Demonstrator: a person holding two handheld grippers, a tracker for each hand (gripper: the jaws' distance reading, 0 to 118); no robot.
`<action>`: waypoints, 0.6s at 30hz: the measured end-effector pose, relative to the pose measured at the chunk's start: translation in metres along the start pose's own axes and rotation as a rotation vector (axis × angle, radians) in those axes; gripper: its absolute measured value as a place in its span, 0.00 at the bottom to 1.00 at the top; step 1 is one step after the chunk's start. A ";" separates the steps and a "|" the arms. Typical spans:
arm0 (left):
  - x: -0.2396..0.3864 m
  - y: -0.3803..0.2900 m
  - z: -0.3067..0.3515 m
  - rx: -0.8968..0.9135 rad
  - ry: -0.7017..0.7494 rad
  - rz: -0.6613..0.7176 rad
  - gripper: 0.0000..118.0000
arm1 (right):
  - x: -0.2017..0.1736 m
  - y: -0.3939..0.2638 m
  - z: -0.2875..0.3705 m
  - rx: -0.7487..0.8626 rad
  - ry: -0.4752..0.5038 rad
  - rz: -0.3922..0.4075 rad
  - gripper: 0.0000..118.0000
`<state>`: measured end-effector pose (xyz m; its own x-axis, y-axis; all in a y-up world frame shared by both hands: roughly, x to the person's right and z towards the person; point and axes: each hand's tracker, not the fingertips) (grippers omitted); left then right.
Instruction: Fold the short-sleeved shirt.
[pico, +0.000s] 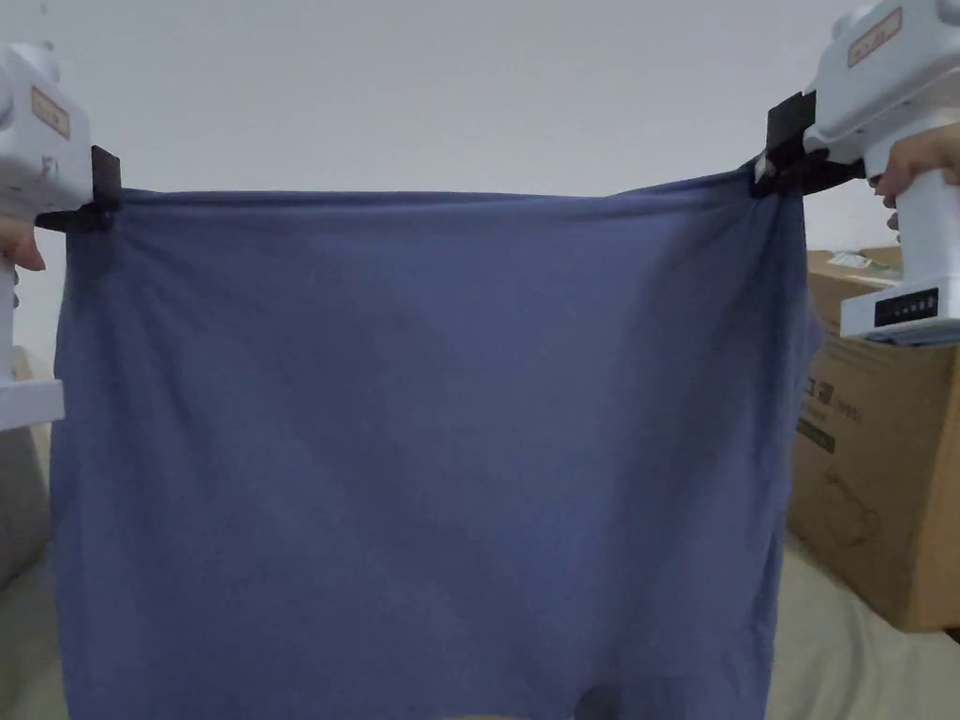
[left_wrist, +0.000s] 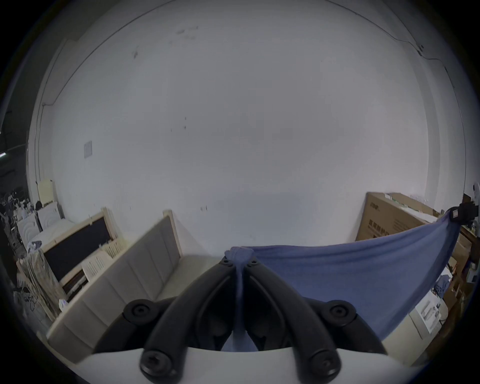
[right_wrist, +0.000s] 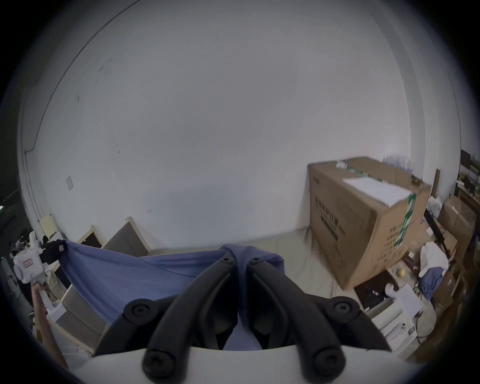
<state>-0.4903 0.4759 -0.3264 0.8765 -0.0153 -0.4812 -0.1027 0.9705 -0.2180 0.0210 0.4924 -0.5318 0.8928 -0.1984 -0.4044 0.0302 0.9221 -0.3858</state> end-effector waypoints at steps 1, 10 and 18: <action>0.001 0.012 -0.004 0.021 0.009 0.002 0.00 | -0.003 0.014 -0.003 0.013 -0.009 0.001 0.03; 0.004 0.068 -0.031 0.117 0.018 -0.018 0.00 | -0.021 0.058 -0.017 0.087 -0.017 0.001 0.03; 0.001 0.022 -0.094 0.058 0.025 -0.057 0.00 | -0.016 0.017 -0.063 0.006 -0.027 0.017 0.03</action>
<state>-0.5361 0.4743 -0.4108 0.8683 -0.0759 -0.4902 -0.0254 0.9801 -0.1967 -0.0210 0.4900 -0.5844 0.9049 -0.1741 -0.3883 0.0176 0.9270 -0.3745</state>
